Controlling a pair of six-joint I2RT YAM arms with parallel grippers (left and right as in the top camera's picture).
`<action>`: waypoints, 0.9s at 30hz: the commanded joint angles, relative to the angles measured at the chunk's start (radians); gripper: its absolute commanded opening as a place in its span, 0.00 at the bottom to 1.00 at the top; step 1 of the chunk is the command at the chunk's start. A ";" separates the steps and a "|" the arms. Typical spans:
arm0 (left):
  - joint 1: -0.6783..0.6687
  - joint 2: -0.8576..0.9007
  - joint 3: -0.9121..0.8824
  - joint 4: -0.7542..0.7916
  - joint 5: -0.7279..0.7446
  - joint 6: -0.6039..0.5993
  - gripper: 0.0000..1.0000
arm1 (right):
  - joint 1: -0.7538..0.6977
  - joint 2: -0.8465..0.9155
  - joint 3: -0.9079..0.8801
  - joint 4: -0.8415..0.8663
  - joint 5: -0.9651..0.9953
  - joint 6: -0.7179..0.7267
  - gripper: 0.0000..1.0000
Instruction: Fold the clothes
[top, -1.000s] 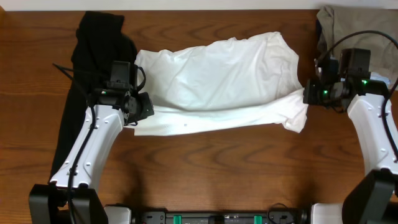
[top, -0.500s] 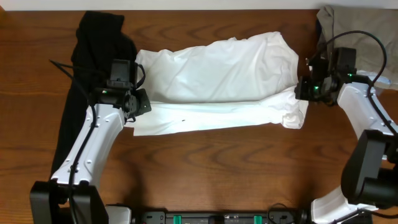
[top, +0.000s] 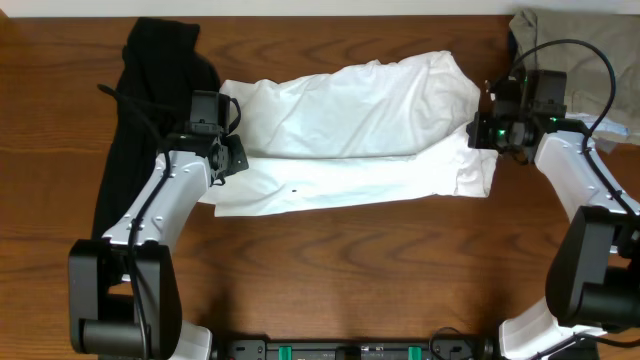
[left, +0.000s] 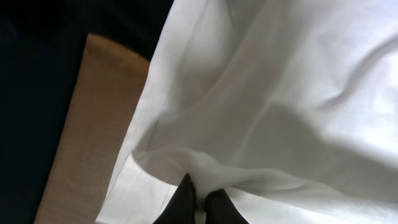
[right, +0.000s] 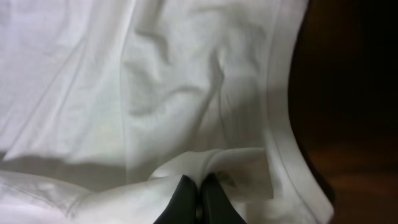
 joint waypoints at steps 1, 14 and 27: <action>0.004 0.010 -0.006 0.023 -0.024 -0.004 0.06 | 0.020 0.048 -0.001 0.025 -0.011 0.003 0.01; 0.004 0.011 -0.006 0.054 -0.023 -0.004 0.17 | 0.027 0.115 0.000 0.083 -0.023 0.013 0.15; 0.035 -0.002 0.156 -0.210 0.091 0.074 0.66 | 0.034 0.023 0.230 -0.202 -0.078 -0.069 0.66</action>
